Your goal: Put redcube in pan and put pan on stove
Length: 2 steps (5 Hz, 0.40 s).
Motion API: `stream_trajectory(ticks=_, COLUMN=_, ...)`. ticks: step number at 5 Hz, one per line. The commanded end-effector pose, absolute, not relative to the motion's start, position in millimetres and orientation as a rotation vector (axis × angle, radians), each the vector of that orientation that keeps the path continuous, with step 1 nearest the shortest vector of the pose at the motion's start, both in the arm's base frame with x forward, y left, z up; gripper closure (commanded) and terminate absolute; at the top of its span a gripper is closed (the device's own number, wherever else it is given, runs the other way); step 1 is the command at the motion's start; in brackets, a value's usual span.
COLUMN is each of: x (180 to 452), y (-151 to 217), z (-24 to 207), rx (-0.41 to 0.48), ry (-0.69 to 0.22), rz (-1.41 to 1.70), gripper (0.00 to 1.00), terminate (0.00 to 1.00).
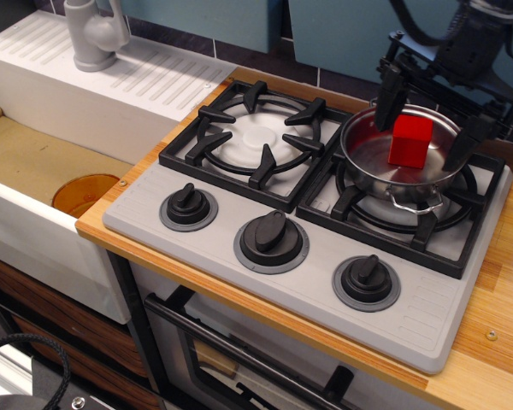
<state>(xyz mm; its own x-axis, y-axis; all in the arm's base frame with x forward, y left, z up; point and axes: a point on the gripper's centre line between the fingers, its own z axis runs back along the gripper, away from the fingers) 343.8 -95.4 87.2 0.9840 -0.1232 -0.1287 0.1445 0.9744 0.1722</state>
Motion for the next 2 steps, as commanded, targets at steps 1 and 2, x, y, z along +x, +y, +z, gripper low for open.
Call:
stream_trajectory(ticks=1, x=354.8, y=-72.6, z=152.9, rx=0.221, ry=0.006, rz=-0.154, gripper=0.0, terminate=0.0)
stream_trajectory(ticks=2, x=361.7, y=-60.6, z=149.0, rx=0.221, ry=-0.014, rz=-0.171, gripper=0.0, terminate=0.0)
